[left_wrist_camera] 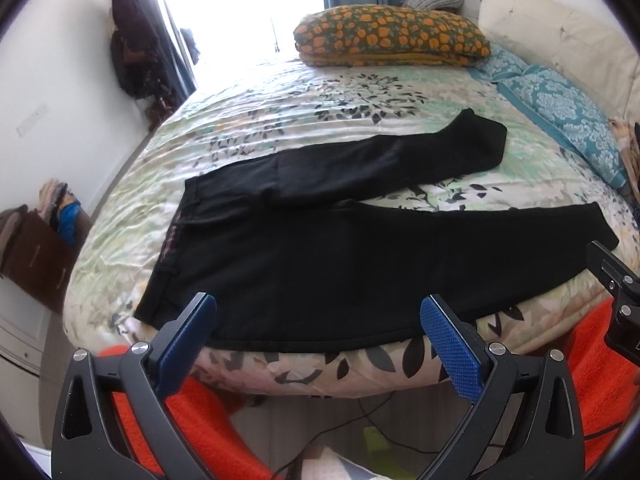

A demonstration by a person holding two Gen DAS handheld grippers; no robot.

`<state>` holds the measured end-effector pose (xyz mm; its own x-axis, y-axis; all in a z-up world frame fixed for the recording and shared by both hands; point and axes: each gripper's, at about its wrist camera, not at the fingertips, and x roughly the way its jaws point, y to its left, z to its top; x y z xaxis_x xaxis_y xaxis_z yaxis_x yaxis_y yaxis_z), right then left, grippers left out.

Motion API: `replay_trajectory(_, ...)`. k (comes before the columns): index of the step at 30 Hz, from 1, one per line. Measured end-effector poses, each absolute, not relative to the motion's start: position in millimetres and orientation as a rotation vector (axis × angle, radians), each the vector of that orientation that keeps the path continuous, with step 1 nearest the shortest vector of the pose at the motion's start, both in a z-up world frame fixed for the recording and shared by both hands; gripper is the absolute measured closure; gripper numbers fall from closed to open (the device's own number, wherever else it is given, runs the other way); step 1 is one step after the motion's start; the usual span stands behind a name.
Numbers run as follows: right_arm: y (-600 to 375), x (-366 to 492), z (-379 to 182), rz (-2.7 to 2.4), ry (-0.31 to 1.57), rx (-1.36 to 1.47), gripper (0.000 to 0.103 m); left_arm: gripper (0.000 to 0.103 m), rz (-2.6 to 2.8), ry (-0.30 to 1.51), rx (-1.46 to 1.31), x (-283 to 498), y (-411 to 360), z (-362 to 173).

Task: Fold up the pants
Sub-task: 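Move both tools toward the black trousers lying on the bed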

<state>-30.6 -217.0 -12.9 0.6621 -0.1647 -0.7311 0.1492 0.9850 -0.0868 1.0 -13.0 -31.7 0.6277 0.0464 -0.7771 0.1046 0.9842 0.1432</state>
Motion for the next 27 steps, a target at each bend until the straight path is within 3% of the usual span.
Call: replay_trajectory(27, -213.9, -23.5, -26.4, -0.155, 0.837, 0.019, 0.0, 0.001, -0.031, 0.932, 0.195, 9.7, -13.4, -44.7)
